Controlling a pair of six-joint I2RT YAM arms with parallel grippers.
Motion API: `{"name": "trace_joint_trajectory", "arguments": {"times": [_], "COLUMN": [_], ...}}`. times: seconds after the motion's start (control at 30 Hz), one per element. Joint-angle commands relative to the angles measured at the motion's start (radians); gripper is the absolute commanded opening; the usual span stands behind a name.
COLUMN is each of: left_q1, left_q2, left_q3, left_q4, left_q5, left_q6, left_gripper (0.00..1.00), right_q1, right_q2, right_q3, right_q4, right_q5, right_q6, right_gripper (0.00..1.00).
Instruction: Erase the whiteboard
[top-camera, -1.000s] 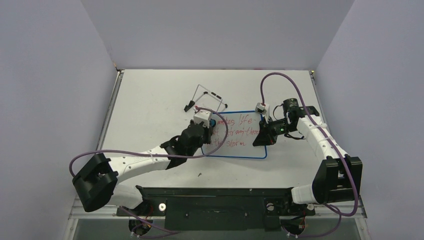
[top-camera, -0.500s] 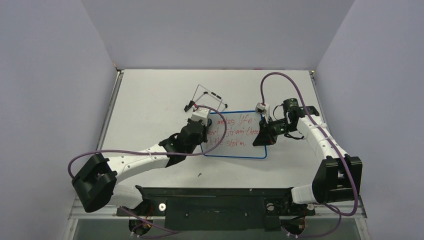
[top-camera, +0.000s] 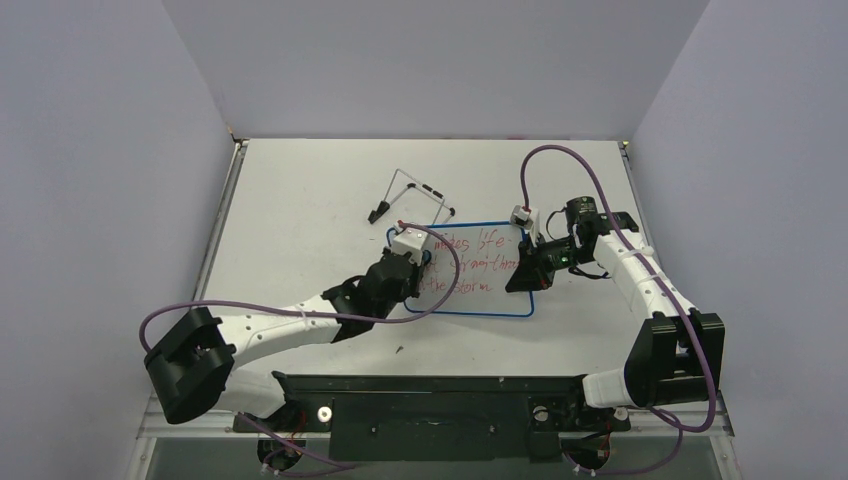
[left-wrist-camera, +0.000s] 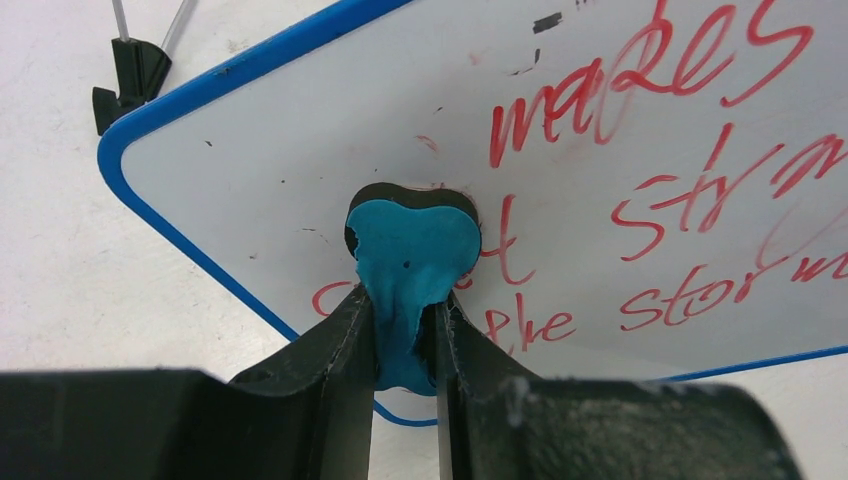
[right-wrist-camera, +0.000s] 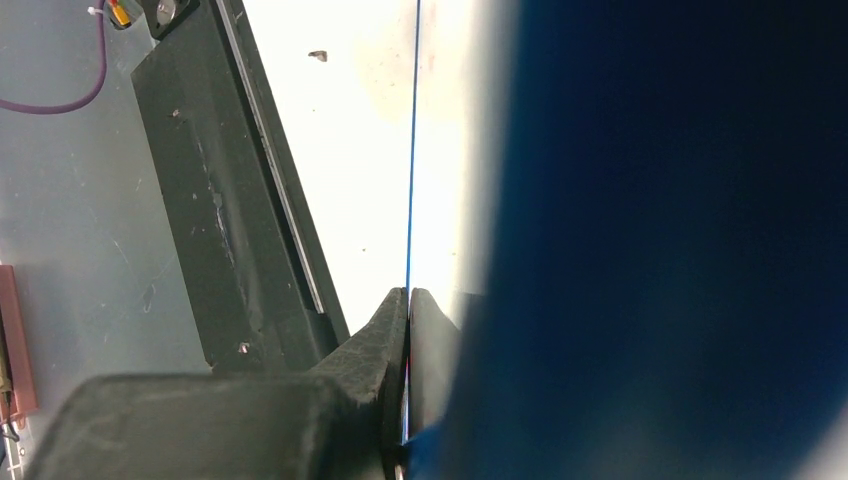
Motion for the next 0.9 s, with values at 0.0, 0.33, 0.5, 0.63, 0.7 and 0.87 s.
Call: {"name": "trace_joint_trajectory", "arguments": {"times": [0.0,0.33,0.5,0.63,0.7,0.87], "left_q1": [0.027,0.168,0.15,0.09,0.052,0.002], "left_q2": [0.011,-0.044,-0.049,-0.029,-0.002,0.053], "left_q3": [0.042,0.041,-0.012,-0.012,0.015,0.098], "left_q4": [0.023,0.064,0.094,0.09,0.072,0.021], "left_q5": [0.011,0.174,0.185,0.128,0.088,0.018], "left_q6": [0.023,-0.002,-0.034,-0.041,-0.041,-0.011], "left_gripper": [0.0,0.0,0.0,0.0,0.0,0.0], "right_q1": [0.016,0.015,0.015,0.016,0.016,0.016], "right_q2": [-0.007,-0.009,-0.007,-0.003,-0.005,-0.007], "right_q3": [0.035,0.035,0.036,0.038,0.039,0.038], "right_q4": [-0.025,-0.024,-0.028,-0.033,-0.034,-0.033], "right_q5": [-0.033,-0.028,-0.029,-0.032,-0.031,-0.031], "right_q6": [-0.068,-0.069,-0.072,-0.077,-0.078,-0.078], "right_gripper": [0.0,0.0,0.0,0.0,0.0,0.0]}}
